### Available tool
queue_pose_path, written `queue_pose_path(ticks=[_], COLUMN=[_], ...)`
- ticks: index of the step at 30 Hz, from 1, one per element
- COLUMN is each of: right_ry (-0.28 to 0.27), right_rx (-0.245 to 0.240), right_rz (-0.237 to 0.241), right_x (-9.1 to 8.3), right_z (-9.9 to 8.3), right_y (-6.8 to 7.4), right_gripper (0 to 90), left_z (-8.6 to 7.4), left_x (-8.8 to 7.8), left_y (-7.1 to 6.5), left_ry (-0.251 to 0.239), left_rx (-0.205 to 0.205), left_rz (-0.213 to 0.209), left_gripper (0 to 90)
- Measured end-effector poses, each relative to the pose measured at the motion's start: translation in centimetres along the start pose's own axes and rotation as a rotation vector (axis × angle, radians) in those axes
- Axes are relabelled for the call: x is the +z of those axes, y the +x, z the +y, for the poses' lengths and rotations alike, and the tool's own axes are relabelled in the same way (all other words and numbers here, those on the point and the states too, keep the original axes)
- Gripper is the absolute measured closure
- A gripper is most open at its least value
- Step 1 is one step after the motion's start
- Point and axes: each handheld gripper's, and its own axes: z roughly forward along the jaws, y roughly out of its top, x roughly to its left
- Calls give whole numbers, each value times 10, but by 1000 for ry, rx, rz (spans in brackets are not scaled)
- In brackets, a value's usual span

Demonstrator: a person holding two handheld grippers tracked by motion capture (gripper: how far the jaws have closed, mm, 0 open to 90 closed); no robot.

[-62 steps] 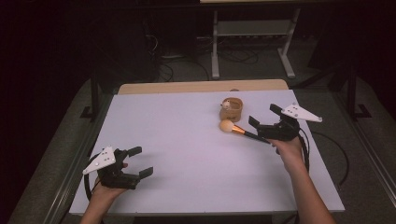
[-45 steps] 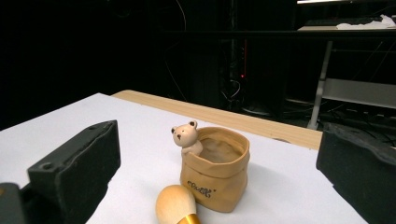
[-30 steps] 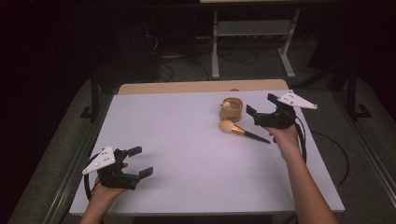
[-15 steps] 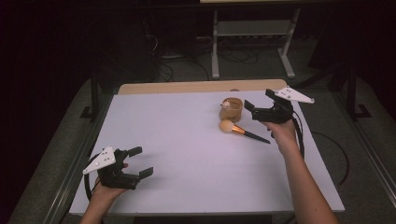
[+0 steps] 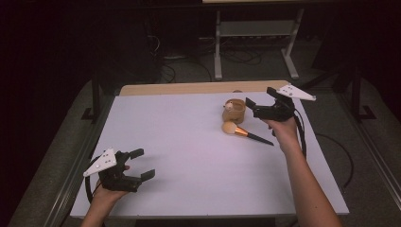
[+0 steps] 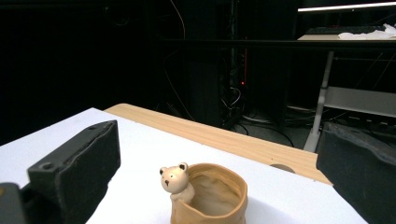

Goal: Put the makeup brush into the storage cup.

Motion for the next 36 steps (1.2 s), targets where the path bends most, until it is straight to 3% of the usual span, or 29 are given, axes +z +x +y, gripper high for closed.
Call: queue_pose_path(ticks=[13, 20, 36], right_ry=[9, 10, 111], right_rx=[9, -10, -34], right_rz=[4, 11, 20], right_x=[7, 12, 15], right_z=[1, 6, 10], right_y=[-4, -4, -5], right_gripper=[0, 0, 0], left_z=[0, 0, 0], left_x=[1, 1, 1], left_y=[-1, -1, -1], left_ry=[-1, -1, -5], left_rx=[-10, -9, -11], left_rz=[-4, -4, -6], left_gripper=[100, 100, 100])
